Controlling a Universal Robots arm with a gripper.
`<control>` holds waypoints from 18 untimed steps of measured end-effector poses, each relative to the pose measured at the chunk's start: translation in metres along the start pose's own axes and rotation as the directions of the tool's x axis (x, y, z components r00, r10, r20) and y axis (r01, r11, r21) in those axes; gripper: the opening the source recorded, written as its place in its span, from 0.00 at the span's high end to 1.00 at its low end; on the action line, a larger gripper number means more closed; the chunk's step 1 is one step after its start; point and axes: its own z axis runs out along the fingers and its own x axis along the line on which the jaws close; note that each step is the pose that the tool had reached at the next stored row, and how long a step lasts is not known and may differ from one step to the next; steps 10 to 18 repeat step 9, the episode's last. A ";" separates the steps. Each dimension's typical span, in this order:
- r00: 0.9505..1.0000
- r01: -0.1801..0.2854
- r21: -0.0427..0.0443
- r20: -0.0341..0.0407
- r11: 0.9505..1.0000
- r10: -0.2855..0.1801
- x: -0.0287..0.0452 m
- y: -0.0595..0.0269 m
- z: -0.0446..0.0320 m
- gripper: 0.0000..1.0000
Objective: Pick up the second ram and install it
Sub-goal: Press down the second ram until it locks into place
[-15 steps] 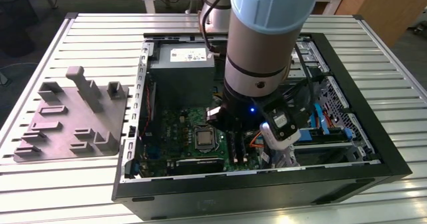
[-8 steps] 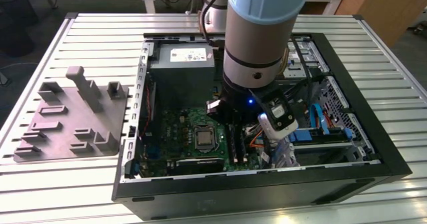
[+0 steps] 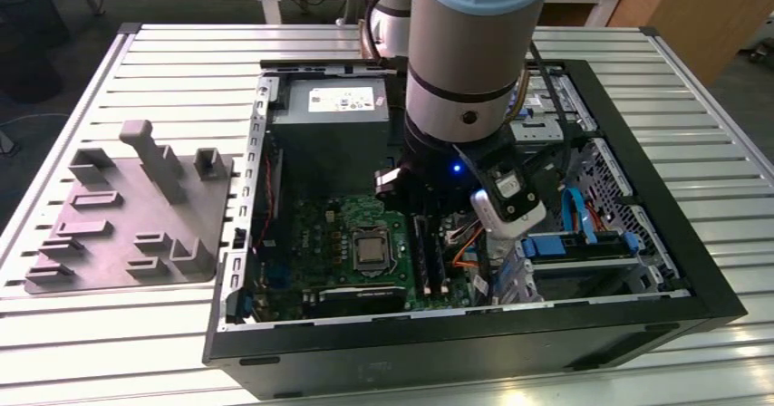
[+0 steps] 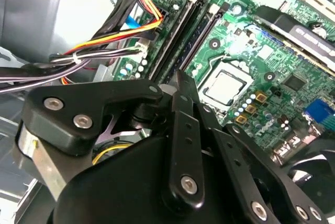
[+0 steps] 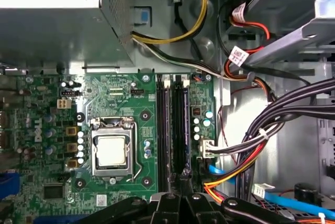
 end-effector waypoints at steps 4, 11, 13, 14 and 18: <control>1.000 0.000 0.000 0.000 1.000 0.000 0.0000 0.0000 -0.0001 0.90; 1.000 0.000 0.000 0.000 1.000 0.000 0.0000 0.0002 -0.0001 0.90; 1.000 0.000 0.000 0.000 1.000 0.000 0.0000 0.0002 -0.0001 0.90; 1.000 0.000 0.000 0.000 1.000 0.000 0.0000 0.0002 -0.0001 0.90; 1.000 0.000 0.000 0.000 1.000 0.000 0.0000 0.0002 -0.0001 0.90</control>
